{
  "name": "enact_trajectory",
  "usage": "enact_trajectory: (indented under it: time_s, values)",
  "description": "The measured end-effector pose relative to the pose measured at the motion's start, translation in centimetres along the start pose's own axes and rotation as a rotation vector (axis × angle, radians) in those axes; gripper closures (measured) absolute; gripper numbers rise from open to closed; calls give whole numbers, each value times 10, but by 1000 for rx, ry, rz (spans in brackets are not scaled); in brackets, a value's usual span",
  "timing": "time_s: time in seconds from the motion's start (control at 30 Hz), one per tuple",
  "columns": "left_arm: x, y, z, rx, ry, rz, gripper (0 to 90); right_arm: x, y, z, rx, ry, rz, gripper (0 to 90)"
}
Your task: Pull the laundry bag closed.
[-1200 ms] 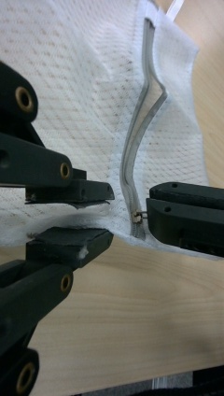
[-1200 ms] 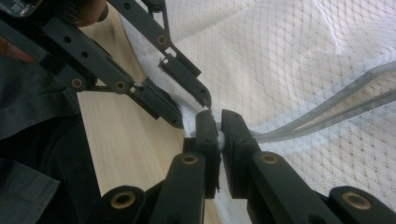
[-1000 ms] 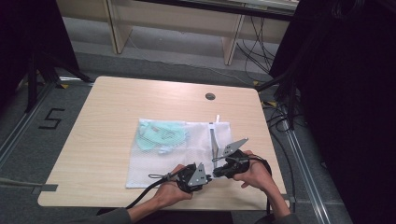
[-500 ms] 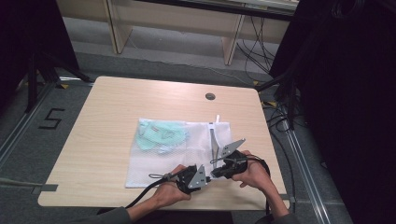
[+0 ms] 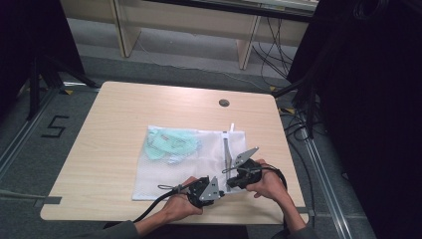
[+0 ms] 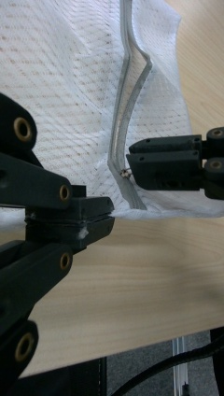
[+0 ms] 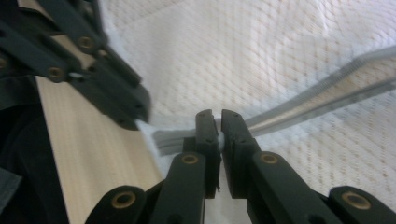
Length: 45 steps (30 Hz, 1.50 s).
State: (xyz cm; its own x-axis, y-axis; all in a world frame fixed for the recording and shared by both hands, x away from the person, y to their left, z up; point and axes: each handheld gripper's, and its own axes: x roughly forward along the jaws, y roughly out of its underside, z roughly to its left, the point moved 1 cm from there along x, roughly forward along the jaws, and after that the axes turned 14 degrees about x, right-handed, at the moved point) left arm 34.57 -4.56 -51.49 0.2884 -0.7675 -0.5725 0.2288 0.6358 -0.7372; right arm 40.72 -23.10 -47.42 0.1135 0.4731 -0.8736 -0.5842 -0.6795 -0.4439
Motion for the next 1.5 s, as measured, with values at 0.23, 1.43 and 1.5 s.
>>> enact_trajectory:
  time_s: [0.23,1.43,1.5]
  values:
    - [-2,1,0,-11,16,2,893,5,-1,-4,-7,0,-1,867]
    - [-9,1,-3,-32,44,-4,892,12,-16,-26,25,27,13,867]
    - [-10,1,-1,-18,35,-8,892,12,-17,-29,8,20,4,867]
